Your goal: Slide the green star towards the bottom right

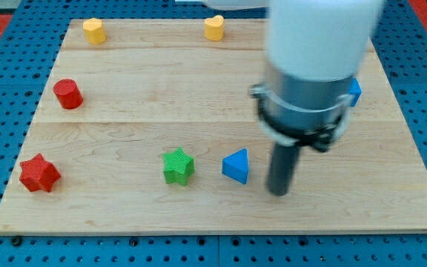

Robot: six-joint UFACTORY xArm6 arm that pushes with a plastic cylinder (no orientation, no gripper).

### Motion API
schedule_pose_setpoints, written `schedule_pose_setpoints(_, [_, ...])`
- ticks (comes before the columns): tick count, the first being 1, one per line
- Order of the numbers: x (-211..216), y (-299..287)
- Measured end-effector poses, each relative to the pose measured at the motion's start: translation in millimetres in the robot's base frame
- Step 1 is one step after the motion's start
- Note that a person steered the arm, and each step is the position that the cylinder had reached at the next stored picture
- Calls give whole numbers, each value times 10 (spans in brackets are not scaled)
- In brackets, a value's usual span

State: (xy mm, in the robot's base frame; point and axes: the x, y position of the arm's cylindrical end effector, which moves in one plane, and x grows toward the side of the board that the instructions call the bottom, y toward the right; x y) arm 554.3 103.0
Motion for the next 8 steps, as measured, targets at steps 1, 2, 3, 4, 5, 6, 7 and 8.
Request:
schedule_pose_setpoints(1, [-455, 526])
schedule_pose_setpoints(2, [-559, 374])
schedule_pose_setpoints(3, [-367, -92])
schedule_pose_setpoints(4, [-213, -543])
schedule_pose_setpoints(5, [-165, -838])
schedule_pose_setpoints(6, [4, -840])
schedule_pose_setpoints(7, [25, -848])
schedule_pose_setpoints(8, [26, -850])
